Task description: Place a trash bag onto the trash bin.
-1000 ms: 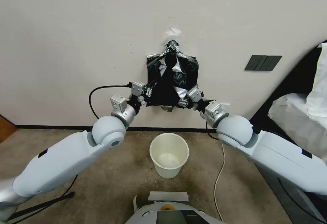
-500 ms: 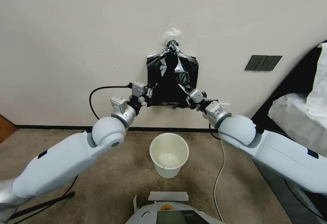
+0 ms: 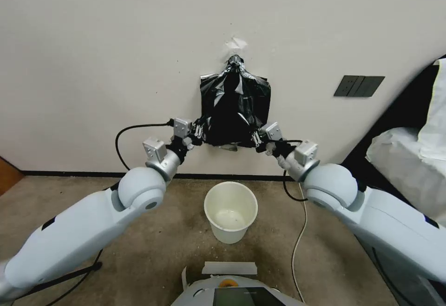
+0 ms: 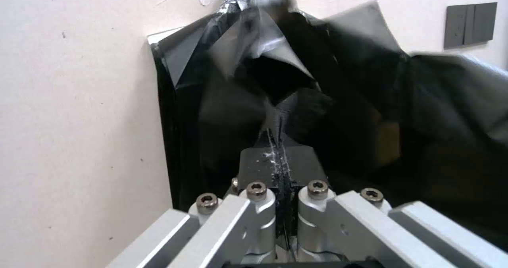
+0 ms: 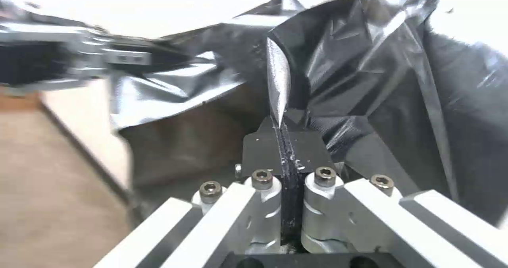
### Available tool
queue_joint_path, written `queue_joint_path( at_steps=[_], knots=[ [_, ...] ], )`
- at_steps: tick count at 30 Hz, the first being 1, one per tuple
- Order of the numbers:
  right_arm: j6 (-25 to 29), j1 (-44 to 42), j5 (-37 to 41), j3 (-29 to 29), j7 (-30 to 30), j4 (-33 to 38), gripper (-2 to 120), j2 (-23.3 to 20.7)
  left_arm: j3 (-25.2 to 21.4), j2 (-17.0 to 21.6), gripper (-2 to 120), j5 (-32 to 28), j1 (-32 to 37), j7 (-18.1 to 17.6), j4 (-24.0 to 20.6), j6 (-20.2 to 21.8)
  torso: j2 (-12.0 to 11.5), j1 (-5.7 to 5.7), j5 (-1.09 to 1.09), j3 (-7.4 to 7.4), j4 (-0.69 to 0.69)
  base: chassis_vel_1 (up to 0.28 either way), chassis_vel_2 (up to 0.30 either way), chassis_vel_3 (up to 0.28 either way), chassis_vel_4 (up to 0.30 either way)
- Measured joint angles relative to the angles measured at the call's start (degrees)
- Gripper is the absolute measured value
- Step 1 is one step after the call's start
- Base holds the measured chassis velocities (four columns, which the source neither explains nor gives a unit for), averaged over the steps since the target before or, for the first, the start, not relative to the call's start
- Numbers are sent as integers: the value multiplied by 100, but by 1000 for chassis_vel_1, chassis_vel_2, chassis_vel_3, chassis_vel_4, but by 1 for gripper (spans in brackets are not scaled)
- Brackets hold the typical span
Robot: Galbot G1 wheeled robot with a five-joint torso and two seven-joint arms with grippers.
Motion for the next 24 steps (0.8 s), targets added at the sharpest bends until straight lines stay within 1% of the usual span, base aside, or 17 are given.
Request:
queue_joint_path(
  at_steps=[3, 4, 7, 8, 11, 20, 24],
  knots=[
    [71, -421, -4, 172, 14, 141, 0, 85, -251, 39, 0, 104, 393, 26, -156, -42, 0, 0, -1, 0, 1, 0, 0, 0, 0],
    [71, -421, -4, 172, 14, 141, 0, 85, -251, 39, 0, 104, 393, 26, -156, -42, 0, 0, -1, 0, 1, 0, 0, 0, 0],
    [84, -716, -8, 311, 79, 285, 0, 181, -555, 61, 0, 217, 853, 80, -319, -81, 0, 0, -1, 0, 1, 0, 0, 0, 0],
    [84, -716, -8, 311, 79, 285, 0, 181, -555, 61, 0, 217, 853, 80, -319, -81, 0, 0, -1, 0, 1, 0, 0, 0, 0],
    [84, -905, -16, 409, 136, 413, 0, 208, -723, 68, 0, 328, 1181, 100, -445, -119, 0, 0, -1, 0, 2, 0, 0, 0, 0],
    [59, -1218, 4, 629, 198, 633, 0, 227, -753, 58, 0, 385, 1337, 100, -599, -132, 0, 0, -1, 0, 1, 0, 0, 0, 0],
    [20, -1871, -25, 776, 311, 643, 0, 449, -699, 27, 0, 398, 1479, 104, -659, -126, 0, 0, 0, 0, 1, 0, 0, 0, 0]
  ],
)
